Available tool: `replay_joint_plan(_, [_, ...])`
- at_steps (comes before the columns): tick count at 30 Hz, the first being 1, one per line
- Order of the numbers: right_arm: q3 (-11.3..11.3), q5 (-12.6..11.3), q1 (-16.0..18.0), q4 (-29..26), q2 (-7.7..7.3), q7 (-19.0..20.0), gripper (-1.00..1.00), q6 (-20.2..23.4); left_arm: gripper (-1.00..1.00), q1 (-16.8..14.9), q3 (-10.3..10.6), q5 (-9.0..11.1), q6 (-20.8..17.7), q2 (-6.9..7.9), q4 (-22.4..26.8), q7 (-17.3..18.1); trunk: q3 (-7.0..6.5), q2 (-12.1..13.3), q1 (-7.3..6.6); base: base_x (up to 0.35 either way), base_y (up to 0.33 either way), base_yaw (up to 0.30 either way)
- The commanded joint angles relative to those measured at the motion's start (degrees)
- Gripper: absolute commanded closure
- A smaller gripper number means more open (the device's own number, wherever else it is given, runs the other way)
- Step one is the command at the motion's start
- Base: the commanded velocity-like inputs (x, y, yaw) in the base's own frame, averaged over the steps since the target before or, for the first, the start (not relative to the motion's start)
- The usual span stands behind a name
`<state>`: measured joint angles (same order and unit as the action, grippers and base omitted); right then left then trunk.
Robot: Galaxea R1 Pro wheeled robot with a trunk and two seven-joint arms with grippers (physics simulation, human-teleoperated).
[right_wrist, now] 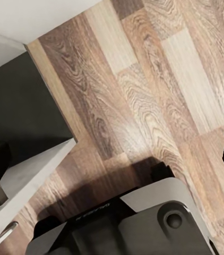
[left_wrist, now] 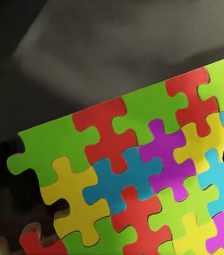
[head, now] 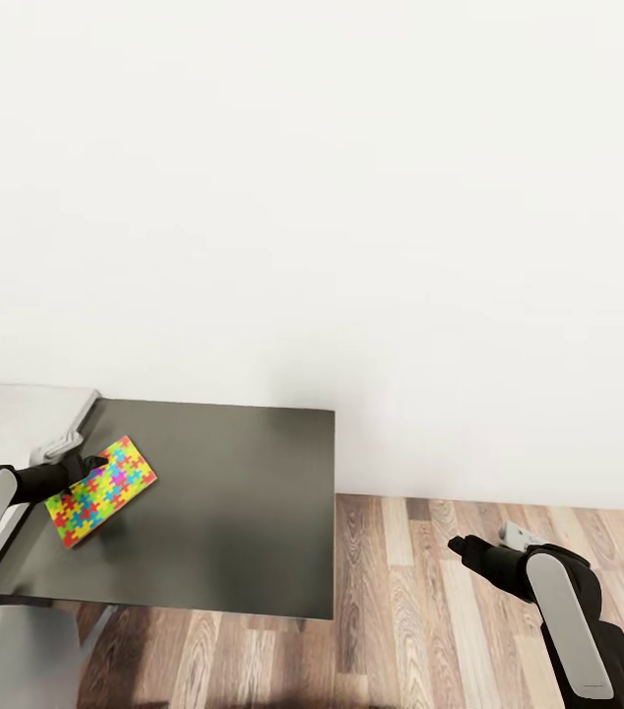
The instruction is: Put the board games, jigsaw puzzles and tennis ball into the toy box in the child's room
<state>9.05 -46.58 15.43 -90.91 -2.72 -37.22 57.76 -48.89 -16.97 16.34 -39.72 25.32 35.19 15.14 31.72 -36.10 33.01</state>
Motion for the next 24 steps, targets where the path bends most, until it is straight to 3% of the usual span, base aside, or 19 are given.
replay_joint_plan(1, [0.0, -0.6, 0.0, -0.1, -0.01, -0.6, -1.00, 0.2, -1.00, 0.0, -0.1, -0.4, -0.4, -0.06, -0.3, 0.2, 0.07, 0.0, 0.02, 0.000, -0.067, 0.000])
replay_joint_plan(24, [0.0, -0.3, 0.0, -0.1, 0.10, -0.6, -1.00, 0.1, -1.00, 0.0, -0.1, -0.4, -0.4, -0.06, -0.3, 0.3, 0.08, 0.0, 0.02, -0.017, -0.164, 0.000])
